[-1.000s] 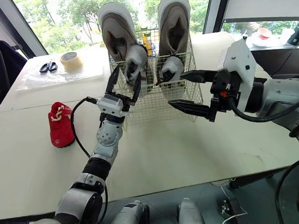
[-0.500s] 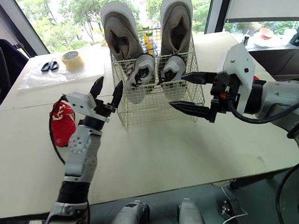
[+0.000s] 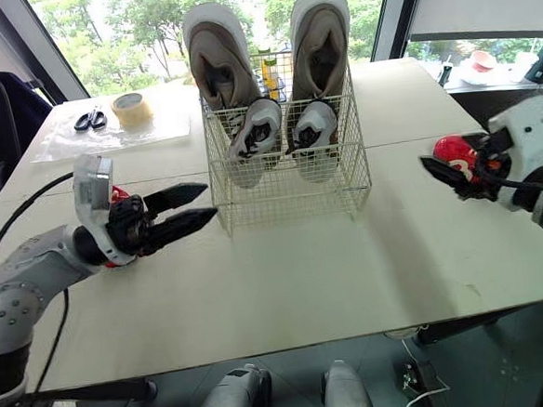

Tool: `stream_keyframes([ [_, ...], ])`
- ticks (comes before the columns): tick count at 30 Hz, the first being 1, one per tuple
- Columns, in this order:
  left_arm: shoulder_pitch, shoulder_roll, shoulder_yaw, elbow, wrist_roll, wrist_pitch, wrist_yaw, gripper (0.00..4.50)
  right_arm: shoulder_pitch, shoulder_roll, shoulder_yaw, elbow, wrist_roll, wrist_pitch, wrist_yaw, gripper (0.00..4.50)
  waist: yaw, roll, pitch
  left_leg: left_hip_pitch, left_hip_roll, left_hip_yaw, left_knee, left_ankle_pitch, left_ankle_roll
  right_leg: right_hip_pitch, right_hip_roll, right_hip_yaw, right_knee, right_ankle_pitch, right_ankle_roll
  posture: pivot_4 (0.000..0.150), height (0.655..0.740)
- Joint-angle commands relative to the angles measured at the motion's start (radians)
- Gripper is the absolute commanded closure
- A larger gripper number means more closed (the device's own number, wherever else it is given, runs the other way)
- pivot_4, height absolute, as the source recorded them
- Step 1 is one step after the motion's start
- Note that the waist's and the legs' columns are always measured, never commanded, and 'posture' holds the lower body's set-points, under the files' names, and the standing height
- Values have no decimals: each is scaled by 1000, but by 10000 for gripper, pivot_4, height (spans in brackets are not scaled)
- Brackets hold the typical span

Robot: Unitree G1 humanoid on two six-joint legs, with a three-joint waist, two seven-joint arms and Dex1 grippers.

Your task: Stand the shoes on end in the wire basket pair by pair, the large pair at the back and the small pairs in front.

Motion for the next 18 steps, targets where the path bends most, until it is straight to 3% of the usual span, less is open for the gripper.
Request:
stream_keyframes([
  [1, -22, -14, -43, -24, 33, 8, -25, 10325, -27, -6, 53, 178, -125, -124, 1, 4392, -1, 0, 0, 0, 0, 0, 0, 0, 0, 0, 0, 0, 0, 0, 0, 1500, 7400],
  [12, -24, -81, -89, -62, 115, 3, 12, 10325, -366, 1, 243, 968, -372, -514, 85, 4392, -25, 3, 1, 0, 0, 1, -2, 0, 0, 0, 0, 1, -2, 1, 1, 1500, 7400],
  [18, -28, -87, -82, -64, 124, 7, 17, 10325, -537, 26, 261, 1243, -408, -624, 147, 4392, -29, 4, 2, 0, 0, 2, -2, 0, 0, 0, 0, 1, -3, 1, 2, 1500, 7400],
])
